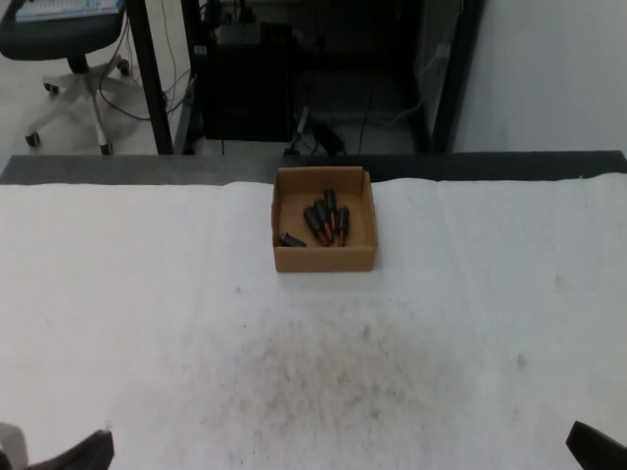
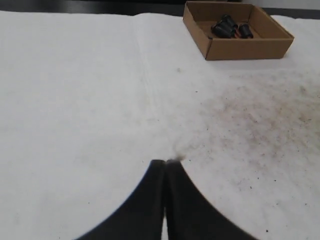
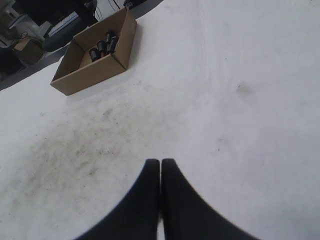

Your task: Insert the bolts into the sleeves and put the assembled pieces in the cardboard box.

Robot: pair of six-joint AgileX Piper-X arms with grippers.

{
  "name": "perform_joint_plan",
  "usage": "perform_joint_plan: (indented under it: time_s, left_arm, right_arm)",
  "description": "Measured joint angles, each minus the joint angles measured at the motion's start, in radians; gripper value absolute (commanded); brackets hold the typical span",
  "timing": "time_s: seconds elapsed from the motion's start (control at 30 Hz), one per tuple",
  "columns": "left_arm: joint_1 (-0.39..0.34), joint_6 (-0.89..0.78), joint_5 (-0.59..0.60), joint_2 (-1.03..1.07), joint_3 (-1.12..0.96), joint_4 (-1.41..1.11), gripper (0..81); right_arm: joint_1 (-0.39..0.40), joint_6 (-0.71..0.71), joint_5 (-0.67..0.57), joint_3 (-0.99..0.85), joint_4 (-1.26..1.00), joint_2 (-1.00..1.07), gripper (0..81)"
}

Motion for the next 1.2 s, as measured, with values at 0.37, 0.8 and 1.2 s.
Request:
perform_joint_plan:
  time_s: [0.37, 0.8, 1.2]
  left_arm:
    - [0.000, -0.048, 0.000, 0.000, 0.017, 0.058, 0.3]
    - [0.000, -0.063, 0.011, 0.000, 0.017, 0.061, 0.3]
    - [0.000, -0.069, 0.013, 0.000, 0.017, 0.061, 0.3]
  right_arm:
    - [0.000, 0.000, 0.000, 0.000, 0.000, 0.000, 0.8]
    - [0.000, 0.000, 0.000, 0.000, 0.012, 0.000, 0.8]
    - [0.000, 0.000, 0.000, 0.000, 0.107, 0.000, 0.8]
